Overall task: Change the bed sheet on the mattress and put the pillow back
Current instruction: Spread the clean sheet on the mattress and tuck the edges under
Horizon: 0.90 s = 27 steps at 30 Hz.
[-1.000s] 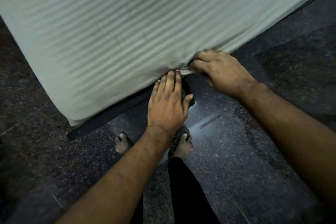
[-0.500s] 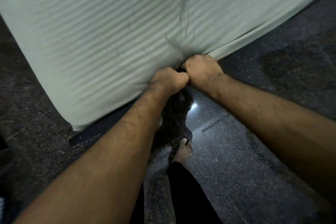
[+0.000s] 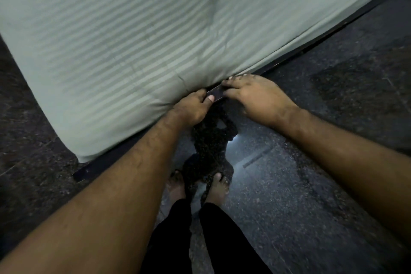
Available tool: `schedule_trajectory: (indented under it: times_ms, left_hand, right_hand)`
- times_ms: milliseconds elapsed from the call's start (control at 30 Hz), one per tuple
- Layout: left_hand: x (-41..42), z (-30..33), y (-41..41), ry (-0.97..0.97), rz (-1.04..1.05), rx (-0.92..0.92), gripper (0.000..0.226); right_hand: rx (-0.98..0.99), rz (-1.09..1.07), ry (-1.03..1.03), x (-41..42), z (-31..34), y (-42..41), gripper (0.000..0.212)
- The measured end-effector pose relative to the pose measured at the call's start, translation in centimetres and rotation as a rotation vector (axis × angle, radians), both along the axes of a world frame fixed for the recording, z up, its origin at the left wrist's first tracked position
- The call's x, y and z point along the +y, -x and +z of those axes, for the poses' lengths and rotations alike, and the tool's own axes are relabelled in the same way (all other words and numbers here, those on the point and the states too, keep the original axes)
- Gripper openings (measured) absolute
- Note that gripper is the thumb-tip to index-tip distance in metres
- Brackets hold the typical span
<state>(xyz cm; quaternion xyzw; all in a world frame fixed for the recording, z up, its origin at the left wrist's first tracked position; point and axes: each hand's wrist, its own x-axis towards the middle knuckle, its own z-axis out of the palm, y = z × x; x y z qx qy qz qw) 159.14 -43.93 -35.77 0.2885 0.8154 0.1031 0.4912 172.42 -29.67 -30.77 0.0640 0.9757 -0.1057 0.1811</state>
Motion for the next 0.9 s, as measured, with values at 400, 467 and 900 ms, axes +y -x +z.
schedule_trajectory:
  times_ms: [400,467,900]
  left_hand:
    - [4.1,5.1,0.1,0.118,-0.642,0.539,0.033]
    - [2.6,5.6,-0.3,0.053,-0.647,0.593,0.029]
    - [5.9,4.4,-3.2,-0.457,-0.074,0.220,0.061]
  right_hand:
    - [-0.052,-0.090,-0.114,3.9,0.0,-0.2,0.060]
    - [-0.091,-0.133,-0.109,4.2,-0.6,0.6,0.055]
    - [-0.476,-0.331,-0.117,5.7,-1.1,8.1,0.041]
